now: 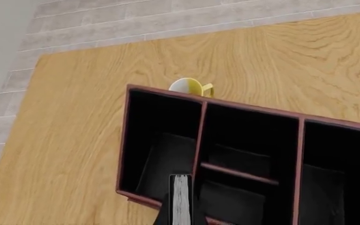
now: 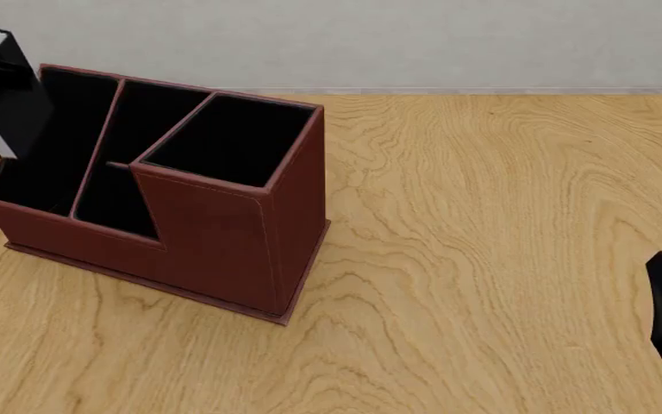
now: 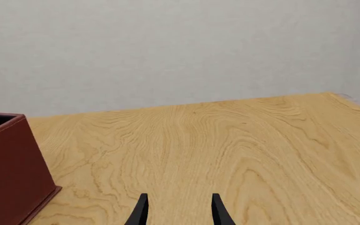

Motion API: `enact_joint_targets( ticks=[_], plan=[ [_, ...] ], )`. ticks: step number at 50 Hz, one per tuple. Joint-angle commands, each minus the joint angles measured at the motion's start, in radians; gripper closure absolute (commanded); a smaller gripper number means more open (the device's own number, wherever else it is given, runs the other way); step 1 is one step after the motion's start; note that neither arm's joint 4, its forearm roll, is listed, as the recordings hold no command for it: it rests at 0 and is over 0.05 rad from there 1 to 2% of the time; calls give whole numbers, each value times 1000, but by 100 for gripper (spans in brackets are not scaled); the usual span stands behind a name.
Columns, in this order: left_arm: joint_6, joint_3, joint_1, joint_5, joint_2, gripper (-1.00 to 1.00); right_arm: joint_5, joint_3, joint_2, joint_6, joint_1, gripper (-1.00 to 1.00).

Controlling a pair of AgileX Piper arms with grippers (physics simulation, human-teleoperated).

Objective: Pick up the book and place it in the left compartment of the caddy.

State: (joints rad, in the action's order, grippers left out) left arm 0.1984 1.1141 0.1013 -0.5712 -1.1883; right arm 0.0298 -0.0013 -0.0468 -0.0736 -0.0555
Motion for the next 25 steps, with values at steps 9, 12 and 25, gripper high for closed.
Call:
enact_joint_targets(
  ticks=[9,12,25],
  plan=[
    [-18,-1,8,21,-31,100,3,-1,0,-2,0,-100],
    [-21,-4,7,25,-34,100,1,-1,2,-3,0,-100],
    [-34,-53,21,89,-57,100,-6,-2,9,-4,-2,-100]
  ],
)
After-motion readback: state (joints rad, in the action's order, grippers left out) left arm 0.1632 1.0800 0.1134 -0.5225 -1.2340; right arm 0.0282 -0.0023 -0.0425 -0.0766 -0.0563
